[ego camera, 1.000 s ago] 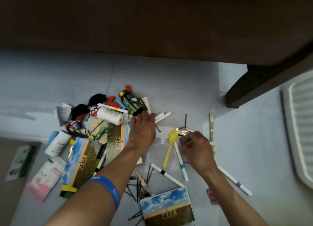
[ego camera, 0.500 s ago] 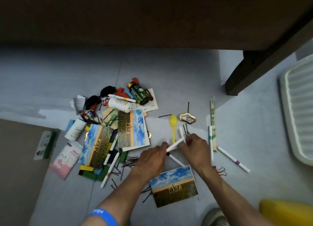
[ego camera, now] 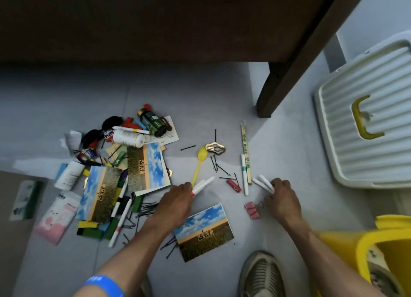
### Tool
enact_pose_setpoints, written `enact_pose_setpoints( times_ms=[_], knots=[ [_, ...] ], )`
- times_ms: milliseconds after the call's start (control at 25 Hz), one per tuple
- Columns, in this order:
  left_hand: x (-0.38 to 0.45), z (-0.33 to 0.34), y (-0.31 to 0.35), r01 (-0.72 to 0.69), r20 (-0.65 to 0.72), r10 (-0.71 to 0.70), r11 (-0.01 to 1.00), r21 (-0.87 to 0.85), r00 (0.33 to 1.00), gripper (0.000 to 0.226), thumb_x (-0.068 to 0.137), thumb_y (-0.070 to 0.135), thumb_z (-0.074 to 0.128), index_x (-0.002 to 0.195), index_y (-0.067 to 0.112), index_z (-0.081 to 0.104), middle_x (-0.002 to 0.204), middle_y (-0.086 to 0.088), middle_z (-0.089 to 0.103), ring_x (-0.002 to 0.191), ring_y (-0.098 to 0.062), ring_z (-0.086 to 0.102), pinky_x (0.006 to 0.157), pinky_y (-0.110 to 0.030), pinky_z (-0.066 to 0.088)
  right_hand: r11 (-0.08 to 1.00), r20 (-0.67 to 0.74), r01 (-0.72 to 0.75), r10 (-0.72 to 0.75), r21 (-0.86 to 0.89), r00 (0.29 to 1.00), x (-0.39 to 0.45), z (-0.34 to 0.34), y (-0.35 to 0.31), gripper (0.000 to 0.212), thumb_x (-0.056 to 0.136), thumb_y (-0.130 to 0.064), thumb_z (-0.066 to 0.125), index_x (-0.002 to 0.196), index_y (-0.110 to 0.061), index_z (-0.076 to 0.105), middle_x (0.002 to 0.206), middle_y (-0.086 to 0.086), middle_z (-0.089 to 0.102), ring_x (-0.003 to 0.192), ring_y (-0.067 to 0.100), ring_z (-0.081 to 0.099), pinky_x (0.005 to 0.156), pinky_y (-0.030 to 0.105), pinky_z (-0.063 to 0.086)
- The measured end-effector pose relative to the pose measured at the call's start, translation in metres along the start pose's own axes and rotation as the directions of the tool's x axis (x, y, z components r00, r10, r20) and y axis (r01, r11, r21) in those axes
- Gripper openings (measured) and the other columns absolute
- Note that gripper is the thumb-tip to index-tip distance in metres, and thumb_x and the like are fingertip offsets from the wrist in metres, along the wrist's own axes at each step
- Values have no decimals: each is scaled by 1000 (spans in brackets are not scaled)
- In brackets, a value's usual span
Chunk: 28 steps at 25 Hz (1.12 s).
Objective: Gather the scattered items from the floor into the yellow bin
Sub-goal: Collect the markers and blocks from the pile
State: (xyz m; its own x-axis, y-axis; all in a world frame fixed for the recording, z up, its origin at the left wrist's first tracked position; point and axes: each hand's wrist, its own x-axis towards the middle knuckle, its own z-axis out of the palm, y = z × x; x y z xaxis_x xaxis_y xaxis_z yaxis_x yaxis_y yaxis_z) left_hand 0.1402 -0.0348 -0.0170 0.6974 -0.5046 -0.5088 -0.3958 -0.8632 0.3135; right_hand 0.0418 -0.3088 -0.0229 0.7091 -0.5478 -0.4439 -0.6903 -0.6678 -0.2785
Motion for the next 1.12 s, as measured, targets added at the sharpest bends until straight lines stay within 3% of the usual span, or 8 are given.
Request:
enact_pose_setpoints(
  times_ms=[80, 160, 360, 480, 680, 840, 1040, 1120],
  knots=[
    [-1, -3, 0, 131, 59, -117, 879, -459, 991, 9, 101, 32, 42, 100, 23, 45, 83, -4, 63, 70, -19, 60, 57, -33, 48, 1000, 23, -14, 13, 11, 1000, 0, 0, 3, 18, 84, -23, 67, 92, -15, 54, 98, 12, 62, 76, 26, 54, 62, 29, 38],
    [2, 0, 6, 233, 129, -213, 590, -773, 969, 9, 101, 20, 45, 99, 24, 53, 82, -3, 67, 66, -14, 64, 58, -30, 55, 1000, -13, 26, -26, 1, 1000, 0, 2, -3, 16, 87, -28, 60, 87, -17, 49, 87, 10, 64, 66, 23, 51, 56, 29, 38],
    [15, 1, 29, 290, 217, -377, 148, -946, 901, 14, 101, 21, 48, 101, 18, 61, 64, 3, 51, 53, -10, 43, 44, -23, 37, 976, -129, 133, -112, 174, 985, 19, 8, -48, 13, 93, -25, 54, 94, -16, 45, 75, 8, 58, 56, 24, 51, 49, 26, 32],
    [8, -1, 37, 313, 258, -312, 138, -940, 914, 19, 100, 32, 47, 102, 25, 65, 65, 6, 51, 56, -9, 45, 48, -24, 40, 981, -7, 89, -89, 175, 996, 26, 23, -69, 26, 91, -36, 62, 95, -14, 47, 92, 12, 65, 82, 34, 63, 63, 29, 38],
    [6, -17, 40, 275, 232, -297, 114, -954, 926, 14, 101, 38, 43, 107, 36, 56, 86, -2, 66, 77, -19, 63, 65, -31, 56, 926, -27, 138, -138, 351, 990, 12, 28, -93, 17, 95, -31, 50, 93, -14, 49, 81, 8, 65, 67, 25, 60, 55, 33, 46],
    [3, -27, 48, 161, 121, -168, 251, -955, 978, 20, 102, 28, 43, 115, 40, 51, 73, 15, 63, 62, 0, 58, 53, -16, 48, 585, 233, -85, -182, 807, 955, -20, 24, -140, 19, 94, -25, 45, 103, -25, 62, 87, -1, 70, 84, 16, 67, 64, 28, 53],
    [-12, -33, 47, 188, 103, -181, 552, -812, 978, 43, 91, 22, 46, 130, 37, 35, 111, 8, 60, 98, -12, 59, 78, -34, 53, 326, 414, -337, -205, 883, 887, -48, 36, -158, 35, 96, -48, 49, 105, -23, 72, 97, 5, 74, 98, 19, 69, 83, 39, 55],
    [-15, -31, 49, 247, 145, -222, 552, -796, 964, 48, 94, 31, 45, 138, 37, 27, 122, 9, 54, 105, -13, 54, 81, -31, 47, 149, 436, -411, -239, 899, 867, -51, 44, -159, 49, 91, -61, 46, 117, -25, 67, 109, 3, 73, 105, 15, 68, 90, 38, 51]
  ],
)
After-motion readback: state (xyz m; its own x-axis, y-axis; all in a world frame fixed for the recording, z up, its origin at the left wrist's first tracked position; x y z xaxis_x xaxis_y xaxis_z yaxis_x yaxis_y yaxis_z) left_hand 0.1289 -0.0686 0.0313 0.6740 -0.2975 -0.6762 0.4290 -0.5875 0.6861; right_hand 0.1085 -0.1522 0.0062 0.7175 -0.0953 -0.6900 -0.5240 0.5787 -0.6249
